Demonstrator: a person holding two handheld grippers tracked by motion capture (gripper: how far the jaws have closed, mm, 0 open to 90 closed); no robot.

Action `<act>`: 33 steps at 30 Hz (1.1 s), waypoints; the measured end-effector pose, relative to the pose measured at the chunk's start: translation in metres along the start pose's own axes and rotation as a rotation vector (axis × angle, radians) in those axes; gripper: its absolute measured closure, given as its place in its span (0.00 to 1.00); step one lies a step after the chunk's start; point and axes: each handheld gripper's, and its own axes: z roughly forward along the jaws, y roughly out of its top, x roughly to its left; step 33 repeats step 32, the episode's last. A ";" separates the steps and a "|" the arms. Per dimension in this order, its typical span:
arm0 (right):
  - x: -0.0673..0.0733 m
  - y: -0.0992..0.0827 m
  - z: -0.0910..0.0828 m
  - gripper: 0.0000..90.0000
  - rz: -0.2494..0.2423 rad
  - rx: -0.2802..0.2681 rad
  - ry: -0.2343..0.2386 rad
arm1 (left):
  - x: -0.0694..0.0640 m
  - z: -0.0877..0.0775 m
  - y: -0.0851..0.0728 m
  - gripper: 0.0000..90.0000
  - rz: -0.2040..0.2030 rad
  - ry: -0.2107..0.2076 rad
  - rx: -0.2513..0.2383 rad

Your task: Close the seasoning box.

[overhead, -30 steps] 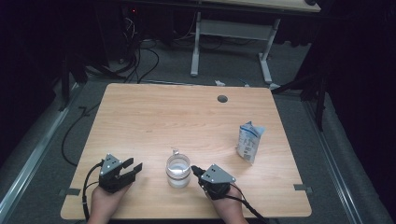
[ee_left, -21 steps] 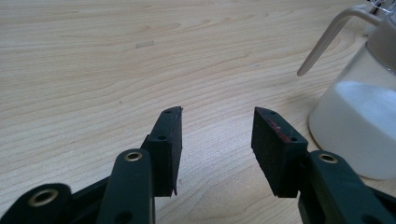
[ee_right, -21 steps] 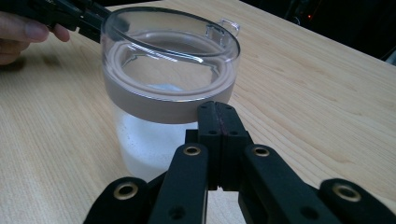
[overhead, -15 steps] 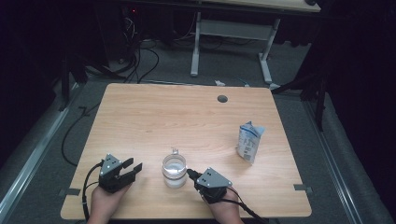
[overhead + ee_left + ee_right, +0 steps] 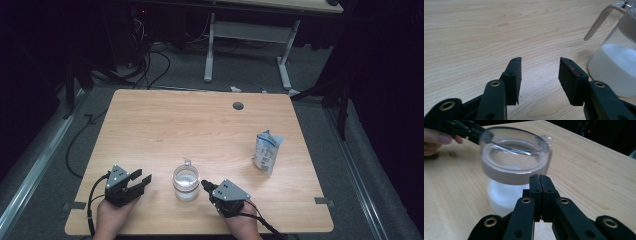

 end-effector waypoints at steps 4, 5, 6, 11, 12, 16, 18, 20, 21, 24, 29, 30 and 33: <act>-0.016 -0.003 -0.002 0.95 0.021 0.014 -0.035 | 0.000 0.000 0.000 0.60 0.000 0.002 -0.001; -0.020 -0.005 -0.003 0.94 0.027 0.018 -0.043 | 0.001 0.000 0.000 0.59 0.000 0.003 -0.001; -0.020 -0.005 -0.003 0.94 0.027 0.018 -0.043 | 0.001 0.000 0.000 0.59 0.000 0.003 -0.001; -0.052 -0.020 -0.010 0.83 0.087 0.057 -0.107 | 0.002 0.001 0.002 0.59 0.002 0.006 -0.002; -0.057 -0.023 -0.012 0.81 0.101 0.064 -0.117 | 0.002 0.001 0.002 0.59 0.000 0.006 -0.003; -0.075 -0.037 -0.027 0.75 0.148 0.058 -0.169 | 0.003 0.001 0.002 0.59 -0.002 0.012 -0.003; -0.082 -0.045 -0.035 0.72 0.177 0.045 -0.189 | 0.004 0.002 0.002 0.59 -0.006 0.016 -0.004; -0.087 -0.054 -0.042 0.72 0.210 0.036 -0.196 | 0.004 0.002 0.002 0.59 -0.010 0.017 -0.005; -0.089 -0.058 -0.044 0.71 0.225 0.038 -0.197 | 0.004 0.002 0.002 0.59 -0.006 0.021 -0.005; -0.094 -0.063 -0.049 0.69 0.238 0.049 -0.202 | 0.006 0.002 0.003 0.59 0.002 0.037 -0.004; -0.097 -0.070 -0.051 0.68 0.246 0.062 -0.203 | 0.012 -0.001 0.004 0.58 -0.014 0.047 -0.012; -0.097 -0.070 -0.051 0.68 0.244 0.065 -0.203 | 0.012 -0.001 0.004 0.58 -0.014 0.047 -0.012; -0.097 -0.069 -0.049 0.68 0.245 0.068 -0.196 | 0.013 -0.002 0.003 0.58 -0.017 0.048 -0.011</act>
